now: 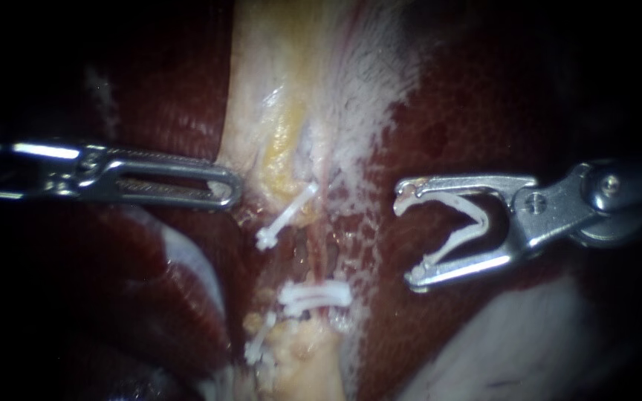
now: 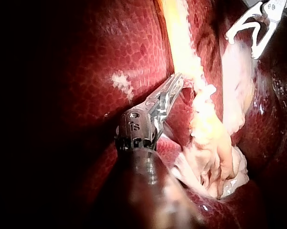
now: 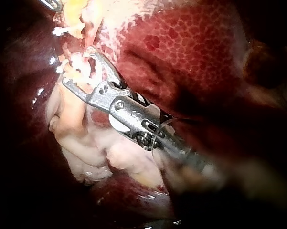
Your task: Clipping third clip right tube
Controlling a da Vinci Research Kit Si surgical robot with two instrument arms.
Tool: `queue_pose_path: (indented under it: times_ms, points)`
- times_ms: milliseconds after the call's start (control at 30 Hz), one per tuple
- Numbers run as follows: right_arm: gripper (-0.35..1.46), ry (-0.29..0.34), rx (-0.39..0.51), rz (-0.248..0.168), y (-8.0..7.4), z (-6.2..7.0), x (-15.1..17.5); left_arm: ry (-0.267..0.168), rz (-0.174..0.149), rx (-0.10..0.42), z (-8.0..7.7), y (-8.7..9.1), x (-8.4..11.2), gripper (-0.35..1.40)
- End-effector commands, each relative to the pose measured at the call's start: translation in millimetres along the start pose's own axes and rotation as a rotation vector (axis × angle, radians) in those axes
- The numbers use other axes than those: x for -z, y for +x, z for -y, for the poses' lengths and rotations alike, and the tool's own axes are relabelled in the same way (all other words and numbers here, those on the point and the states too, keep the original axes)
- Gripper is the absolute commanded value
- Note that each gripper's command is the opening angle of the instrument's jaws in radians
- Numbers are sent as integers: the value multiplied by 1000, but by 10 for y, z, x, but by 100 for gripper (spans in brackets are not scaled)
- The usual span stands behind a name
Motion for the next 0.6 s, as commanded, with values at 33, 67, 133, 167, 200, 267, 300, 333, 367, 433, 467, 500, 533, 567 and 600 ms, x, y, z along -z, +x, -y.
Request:
queue_pose_path:
  times_ms: [33, 67, 133, 167, 200, 267, 300, 333, 367, 433, 467, 500, 533, 567, 600]
  points:
    - [60, 0, 1, 1, -1, 0, -1, 0, 0, 0, 0, 0, 0, -35]
    - [60, 0, 2, 1, -2, 1, -3, 0, 0, 0, 1, -1, 1, -35]
    - [60, -1, -6, 2, -6, 3, -9, 3, -1, 2, 1, -3, 4, -35]
    - [60, -6, -20, 4, -10, 5, -14, 5, -2, 3, 0, -5, 7, -35]
    - [60, -6, -46, 5, -14, 6, -20, 8, -3, 4, 0, -8, 10, -35]
    - [60, -8, -75, 6, -22, 9, -31, 4, -2, 9, -1, -16, 20, -35]
    - [60, -7, -83, 7, -26, 10, -37, 2, -2, 11, -2, -20, 25, -35]
    - [60, -7, -96, 8, -32, 11, -45, -2, 0, 15, -3, -26, 32, -35]
    - [60, -10, -110, 10, -37, 11, -52, -8, 1, 18, -3, -30, 37, -35]
    - [60, -11, -126, 12, -48, 12, -65, -14, 3, 24, -3, -40, 49, -35]
    - [60, -14, -134, 14, -53, 12, -69, -17, 10, 34, -2, -46, 56, -35]
    - [60, -16, -144, 15, -57, 12, -74, -19, 16, 32, 0, -51, 62, -35]
    - [60, -19, -153, 16, -61, 11, -78, -19, 19, 29, 3, -56, 66, -35]
    - [60, -16, -162, 16, -66, 10, -84, -20, 25, 27, 7, -62, 71, -35]
    - [60, -16, -167, 17, -70, 8, -88, -19, 28, 24, 11, -66, 74, -35]
